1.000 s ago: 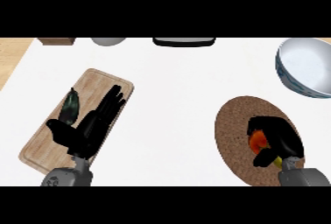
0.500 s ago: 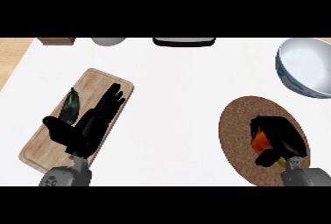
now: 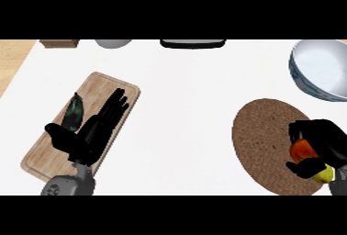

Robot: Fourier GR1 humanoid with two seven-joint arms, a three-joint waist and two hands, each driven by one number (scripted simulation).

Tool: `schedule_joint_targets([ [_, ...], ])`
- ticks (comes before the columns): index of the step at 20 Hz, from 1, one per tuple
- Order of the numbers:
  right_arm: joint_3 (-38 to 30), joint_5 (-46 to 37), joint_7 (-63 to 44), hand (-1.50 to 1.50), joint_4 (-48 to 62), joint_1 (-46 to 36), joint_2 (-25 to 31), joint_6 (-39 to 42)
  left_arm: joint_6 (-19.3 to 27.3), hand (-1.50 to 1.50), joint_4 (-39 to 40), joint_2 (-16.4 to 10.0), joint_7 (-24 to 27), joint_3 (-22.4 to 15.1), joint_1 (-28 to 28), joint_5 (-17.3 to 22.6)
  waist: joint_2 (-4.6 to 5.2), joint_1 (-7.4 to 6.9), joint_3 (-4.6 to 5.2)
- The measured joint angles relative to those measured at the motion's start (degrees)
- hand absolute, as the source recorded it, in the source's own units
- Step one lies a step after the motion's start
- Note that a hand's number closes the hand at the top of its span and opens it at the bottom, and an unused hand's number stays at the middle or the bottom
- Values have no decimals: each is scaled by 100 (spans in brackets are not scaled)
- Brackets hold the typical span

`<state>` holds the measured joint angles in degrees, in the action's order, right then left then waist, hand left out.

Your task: Pick the tomato from the placemat and place it in the bowl

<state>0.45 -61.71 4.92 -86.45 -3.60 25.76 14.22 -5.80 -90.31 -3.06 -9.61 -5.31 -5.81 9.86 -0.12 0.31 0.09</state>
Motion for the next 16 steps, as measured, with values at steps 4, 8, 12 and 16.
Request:
schedule_joint_targets([
  [4,-394,468,-41,150,-1016,243,96,383,82,0,-146,49,-123,-49,50,-45,-10,28,-2],
  [8,-826,897,-379,150,-2158,304,78,770,61,0,-162,15,-125,-10,97,-39,-18,57,-3],
  [12,-1358,1343,-788,150,-3135,262,97,1223,41,0,-116,32,-117,14,23,-22,-16,57,-3],
  [16,-2003,1862,-1134,150,-3352,-215,297,1736,30,0,-238,25,-219,-14,52,-35,-6,9,-4],
])
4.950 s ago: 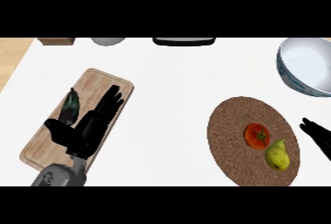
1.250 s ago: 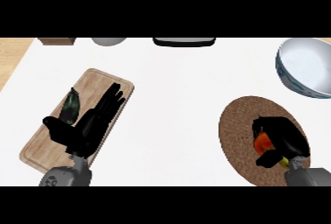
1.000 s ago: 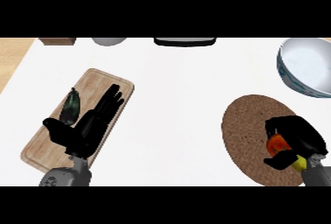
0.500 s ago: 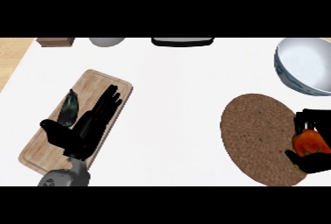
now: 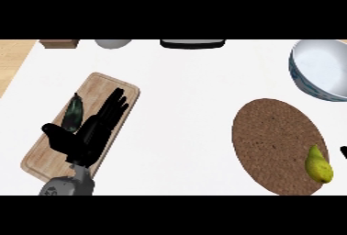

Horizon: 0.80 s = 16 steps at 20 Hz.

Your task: Pick the tomato from the placemat and place it in the bowl

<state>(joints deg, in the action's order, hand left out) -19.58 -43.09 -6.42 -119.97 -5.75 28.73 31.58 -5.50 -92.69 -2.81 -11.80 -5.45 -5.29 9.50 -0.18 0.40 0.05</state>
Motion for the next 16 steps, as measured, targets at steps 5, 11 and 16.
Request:
schedule_joint_targets([
  [5,-366,332,-265,150,335,-725,205,228,-71,0,304,22,71,106,-238,29,12,-31,0],
  [11,-526,253,-57,150,1642,-1568,588,-122,-37,0,222,108,63,6,-193,-59,24,-83,-3],
  [16,-439,82,406,150,3120,-2219,716,-745,-126,0,257,107,172,13,-126,-43,36,-120,-4],
])
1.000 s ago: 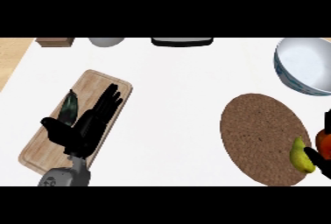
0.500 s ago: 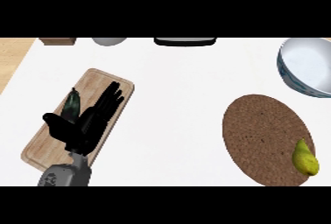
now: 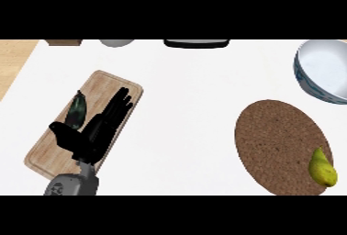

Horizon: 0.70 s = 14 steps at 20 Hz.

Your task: Pick the tomato from the placemat and place it in the bowl

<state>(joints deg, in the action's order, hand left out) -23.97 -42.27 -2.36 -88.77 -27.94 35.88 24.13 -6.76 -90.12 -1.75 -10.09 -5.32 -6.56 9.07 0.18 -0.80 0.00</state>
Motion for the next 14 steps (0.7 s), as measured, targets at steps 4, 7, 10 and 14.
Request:
schedule_joint_targets([
  [4,93,-254,573,150,1328,-442,75,-711,33,0,-54,52,-34,-69,29,-53,12,-36,-3],
  [7,224,-550,952,150,2387,-879,120,-1305,30,0,21,77,-27,-90,-66,-85,31,-81,-5],
  [10,377,-945,1177,150,3352,-1322,195,-1891,-11,0,11,74,-54,-80,-109,-44,59,-161,-7],
  [14,444,-1330,1481,150,4589,-1750,288,-2603,-37,0,-5,79,-32,-133,-103,-83,94,-249,-12],
])
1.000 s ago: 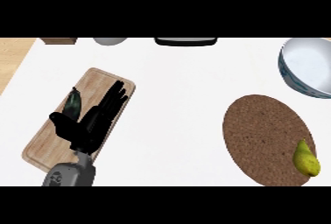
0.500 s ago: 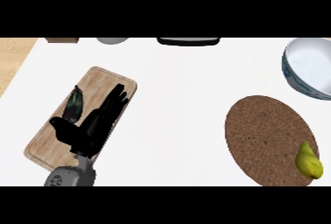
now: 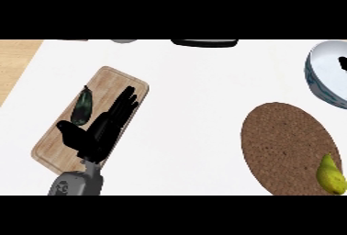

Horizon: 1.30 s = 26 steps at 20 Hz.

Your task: Pick the tomato from the placemat and place it in the bowl

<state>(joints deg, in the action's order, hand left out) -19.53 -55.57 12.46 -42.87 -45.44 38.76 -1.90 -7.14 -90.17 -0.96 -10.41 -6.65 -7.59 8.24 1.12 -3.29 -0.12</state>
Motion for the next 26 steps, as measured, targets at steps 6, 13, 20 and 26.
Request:
schedule_joint_targets([
  [6,-6,-354,-300,-150,1423,-460,150,-141,54,0,101,42,57,-117,-110,-12,68,-108,-8],
  [13,-538,95,241,-150,2391,-741,134,-230,24,0,91,25,49,-102,-146,-1,79,-123,-23],
  [20,-1920,1583,1333,-150,2520,-919,121,-44,42,0,120,-5,89,-20,-78,20,25,49,-36],
  [26,-2751,2615,2573,-150,2544,-582,384,958,58,0,91,-87,108,128,40,67,-55,231,-16],
])
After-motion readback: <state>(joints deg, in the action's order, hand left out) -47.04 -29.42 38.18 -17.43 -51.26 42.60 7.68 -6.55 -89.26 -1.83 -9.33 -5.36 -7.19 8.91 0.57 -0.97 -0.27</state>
